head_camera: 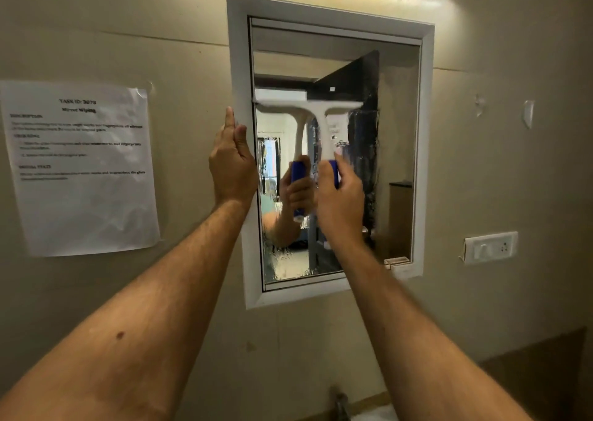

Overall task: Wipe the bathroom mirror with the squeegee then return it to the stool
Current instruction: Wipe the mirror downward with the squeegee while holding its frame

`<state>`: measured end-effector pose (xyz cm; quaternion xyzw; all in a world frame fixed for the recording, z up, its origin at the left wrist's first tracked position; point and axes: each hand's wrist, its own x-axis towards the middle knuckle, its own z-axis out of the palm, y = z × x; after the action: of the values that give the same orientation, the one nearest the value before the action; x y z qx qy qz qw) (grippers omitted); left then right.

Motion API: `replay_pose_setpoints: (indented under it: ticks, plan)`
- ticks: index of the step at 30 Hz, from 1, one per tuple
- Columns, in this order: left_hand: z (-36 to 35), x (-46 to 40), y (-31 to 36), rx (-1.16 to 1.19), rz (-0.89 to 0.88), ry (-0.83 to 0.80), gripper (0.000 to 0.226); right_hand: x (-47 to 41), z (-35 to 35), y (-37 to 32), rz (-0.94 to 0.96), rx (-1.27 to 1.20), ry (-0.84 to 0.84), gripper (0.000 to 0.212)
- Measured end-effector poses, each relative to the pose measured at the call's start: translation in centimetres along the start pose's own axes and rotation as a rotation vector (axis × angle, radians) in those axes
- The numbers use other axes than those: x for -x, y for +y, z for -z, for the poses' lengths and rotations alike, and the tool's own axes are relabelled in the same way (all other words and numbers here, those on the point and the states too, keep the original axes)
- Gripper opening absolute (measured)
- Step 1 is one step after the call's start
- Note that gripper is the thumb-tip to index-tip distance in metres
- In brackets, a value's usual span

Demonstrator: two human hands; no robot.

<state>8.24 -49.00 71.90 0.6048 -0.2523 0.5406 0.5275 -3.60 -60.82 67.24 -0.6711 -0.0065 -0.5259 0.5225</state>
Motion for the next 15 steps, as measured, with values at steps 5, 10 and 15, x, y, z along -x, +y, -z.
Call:
replay_pose_setpoints:
  ticks: [5, 10, 15]
  plan:
    - [0.1, 0.0, 0.1, -0.011, -0.003, 0.008, 0.046, 2.8, 0.3, 1.9, -0.033, -0.013, -0.001, 0.036]
    - [0.1, 0.0, 0.2, -0.017, 0.007, 0.012, 0.046, -0.1, 0.1, -1.3, -0.005, -0.020, 0.006, 0.031]
    - [0.2, -0.4, 0.2, -0.008, -0.005, 0.020, 0.046, 0.6, 0.3, -0.3, -0.020, -0.027, -0.007, 0.025]
